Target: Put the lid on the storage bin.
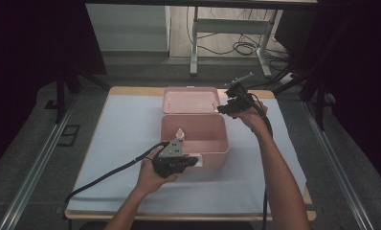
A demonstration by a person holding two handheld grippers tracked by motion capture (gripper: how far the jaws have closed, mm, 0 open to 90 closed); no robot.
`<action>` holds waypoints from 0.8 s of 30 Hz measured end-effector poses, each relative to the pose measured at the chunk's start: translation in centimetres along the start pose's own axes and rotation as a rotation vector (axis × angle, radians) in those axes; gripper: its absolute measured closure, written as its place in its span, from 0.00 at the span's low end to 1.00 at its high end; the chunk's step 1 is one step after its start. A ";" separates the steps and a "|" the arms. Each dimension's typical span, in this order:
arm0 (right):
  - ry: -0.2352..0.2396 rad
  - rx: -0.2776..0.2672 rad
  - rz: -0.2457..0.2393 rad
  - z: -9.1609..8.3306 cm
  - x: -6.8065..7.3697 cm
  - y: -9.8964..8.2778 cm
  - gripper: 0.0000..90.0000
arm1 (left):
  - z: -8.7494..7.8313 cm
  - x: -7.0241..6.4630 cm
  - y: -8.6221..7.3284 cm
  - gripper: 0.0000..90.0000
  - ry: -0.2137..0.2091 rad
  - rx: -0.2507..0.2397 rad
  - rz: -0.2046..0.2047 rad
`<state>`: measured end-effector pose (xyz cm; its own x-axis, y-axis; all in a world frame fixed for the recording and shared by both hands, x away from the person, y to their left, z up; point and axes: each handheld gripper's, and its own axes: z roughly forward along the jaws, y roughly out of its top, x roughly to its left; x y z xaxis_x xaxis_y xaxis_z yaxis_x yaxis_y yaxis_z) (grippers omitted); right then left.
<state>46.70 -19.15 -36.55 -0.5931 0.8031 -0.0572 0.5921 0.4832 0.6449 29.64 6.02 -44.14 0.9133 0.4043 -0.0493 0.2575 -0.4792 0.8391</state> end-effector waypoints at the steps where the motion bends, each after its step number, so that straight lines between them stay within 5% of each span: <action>1: 0.001 0.002 0.010 0.1 -0.1 0.1 0.52 | 0.0 0.0 0.0 1.00 0.000 0.003 0.004; 9: -0.004 0.008 0.068 0.9 -0.6 0.7 0.53 | 0.0 0.0 0.0 1.00 -0.001 0.002 0.003; 24: -0.013 0.039 0.091 2.5 -0.8 1.6 0.54 | 0.0 0.0 0.0 1.00 -0.002 -0.003 0.000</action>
<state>49.49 -18.15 -37.38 -0.5287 0.8487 -0.0102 0.6641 0.4212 0.6177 29.65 6.02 -44.16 0.9138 0.4030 -0.0508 0.2568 -0.4765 0.8408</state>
